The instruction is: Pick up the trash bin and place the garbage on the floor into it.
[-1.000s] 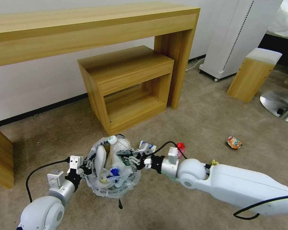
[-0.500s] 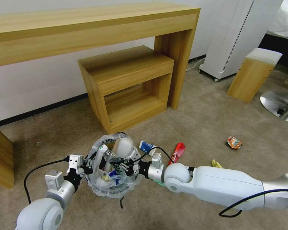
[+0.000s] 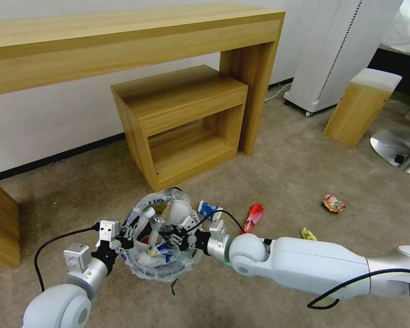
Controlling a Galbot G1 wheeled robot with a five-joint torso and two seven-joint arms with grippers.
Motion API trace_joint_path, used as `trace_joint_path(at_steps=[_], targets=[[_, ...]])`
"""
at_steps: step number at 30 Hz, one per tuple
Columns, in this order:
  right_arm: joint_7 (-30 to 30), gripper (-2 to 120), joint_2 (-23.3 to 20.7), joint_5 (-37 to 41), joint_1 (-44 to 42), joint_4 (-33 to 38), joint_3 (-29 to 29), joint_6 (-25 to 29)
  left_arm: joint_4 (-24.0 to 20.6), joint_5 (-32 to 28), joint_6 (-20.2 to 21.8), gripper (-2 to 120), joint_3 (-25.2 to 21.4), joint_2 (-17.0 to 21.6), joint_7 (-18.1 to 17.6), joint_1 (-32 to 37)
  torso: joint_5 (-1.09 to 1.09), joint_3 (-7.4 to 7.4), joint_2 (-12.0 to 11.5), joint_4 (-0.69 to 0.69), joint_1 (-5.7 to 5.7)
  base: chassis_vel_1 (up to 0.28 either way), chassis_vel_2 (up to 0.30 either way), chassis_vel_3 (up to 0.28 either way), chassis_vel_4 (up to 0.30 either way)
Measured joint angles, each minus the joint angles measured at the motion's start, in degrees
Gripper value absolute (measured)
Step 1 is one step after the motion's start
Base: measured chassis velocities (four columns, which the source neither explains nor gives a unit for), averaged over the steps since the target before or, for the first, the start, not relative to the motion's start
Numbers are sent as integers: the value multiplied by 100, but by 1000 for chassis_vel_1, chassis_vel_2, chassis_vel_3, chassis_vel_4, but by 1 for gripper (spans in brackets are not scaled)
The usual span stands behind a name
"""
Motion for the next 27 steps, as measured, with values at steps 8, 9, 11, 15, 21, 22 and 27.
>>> trace_joint_path(at_steps=[8,9,11,15,21,22,27], targets=[[-188,64,-150,70,63,397,70,100,210,28,-6,3,31,-21,8,-75,0,0,0,0,0,0,0,0,0],[-193,69,-168,75,68,456,81,110,255,38,-5,3,38,-26,7,-89,0,0,0,0,0,0,0,0,0],[-196,77,-183,82,71,512,93,113,291,42,-6,3,42,-30,7,-97,0,0,0,0,0,0,0,0,0],[-198,89,-224,80,82,590,108,110,326,29,-6,3,44,-33,3,-108,0,0,0,0,0,0,0,0,0],[-195,100,-244,78,24,648,252,130,304,26,2,3,42,-46,-1,-76,0,0,0,0,0,0,0,0,0],[-195,100,-244,78,24,648,252,130,304,26,2,3,42,-46,-1,-76,0,0,0,0,0,0,0,0,0],[-179,100,-244,84,-69,754,490,179,396,57,4,3,42,-51,-2,-72,0,0,0,0,0,0,0,0,0]])
